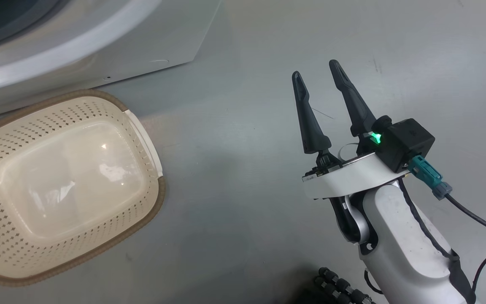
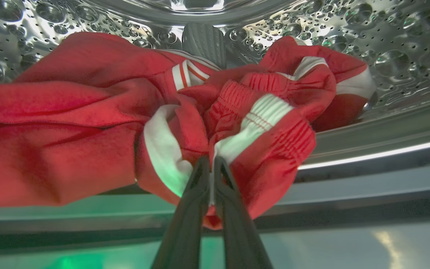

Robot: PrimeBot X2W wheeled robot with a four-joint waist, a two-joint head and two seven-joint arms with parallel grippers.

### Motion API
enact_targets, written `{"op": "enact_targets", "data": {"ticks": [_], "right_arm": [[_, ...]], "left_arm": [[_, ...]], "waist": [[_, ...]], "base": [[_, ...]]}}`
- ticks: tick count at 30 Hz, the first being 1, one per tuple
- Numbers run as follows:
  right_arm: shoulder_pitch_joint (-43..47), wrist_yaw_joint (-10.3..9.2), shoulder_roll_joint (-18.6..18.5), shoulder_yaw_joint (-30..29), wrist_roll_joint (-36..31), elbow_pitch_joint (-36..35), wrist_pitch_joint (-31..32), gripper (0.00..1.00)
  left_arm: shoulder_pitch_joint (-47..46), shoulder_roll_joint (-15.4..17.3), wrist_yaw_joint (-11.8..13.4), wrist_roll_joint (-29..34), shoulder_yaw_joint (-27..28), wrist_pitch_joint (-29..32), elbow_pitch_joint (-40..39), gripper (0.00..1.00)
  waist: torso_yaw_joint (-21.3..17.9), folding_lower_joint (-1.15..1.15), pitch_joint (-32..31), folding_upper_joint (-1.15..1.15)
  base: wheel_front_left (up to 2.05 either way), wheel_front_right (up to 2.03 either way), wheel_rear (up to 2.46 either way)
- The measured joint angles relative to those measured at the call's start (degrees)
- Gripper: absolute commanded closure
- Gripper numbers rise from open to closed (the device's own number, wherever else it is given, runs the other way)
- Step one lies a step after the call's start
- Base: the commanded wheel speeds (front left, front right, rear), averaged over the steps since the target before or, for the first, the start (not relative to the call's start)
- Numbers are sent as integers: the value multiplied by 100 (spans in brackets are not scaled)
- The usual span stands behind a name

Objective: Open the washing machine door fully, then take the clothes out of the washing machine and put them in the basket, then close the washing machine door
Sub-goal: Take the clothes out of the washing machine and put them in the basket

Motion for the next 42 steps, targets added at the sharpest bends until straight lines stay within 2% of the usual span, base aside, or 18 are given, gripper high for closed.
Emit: {"op": "enact_targets", "data": {"ticks": [10, 26, 42], "right_arm": [[-54, -5, 0, -52, -13, 55, 0, 0], [-52, -8, -2, -172, -167, 189, 0, 0], [116, -9, -5, -299, -421, 389, 0, 0]], "left_arm": [[-88, -104, -27, 0, -32, -274, 60, 100], [-31, -331, -202, 121, -121, -1497, -127, 100], [1028, -722, -260, 154, -158, -2833, -666, 100]], "waist": [[63, 0, -76, 0], [301, 0, -342, 0], [619, 0, -838, 0]], "base": [[0, 0, 0], [0, 0, 0], [0, 0, 0]]}}
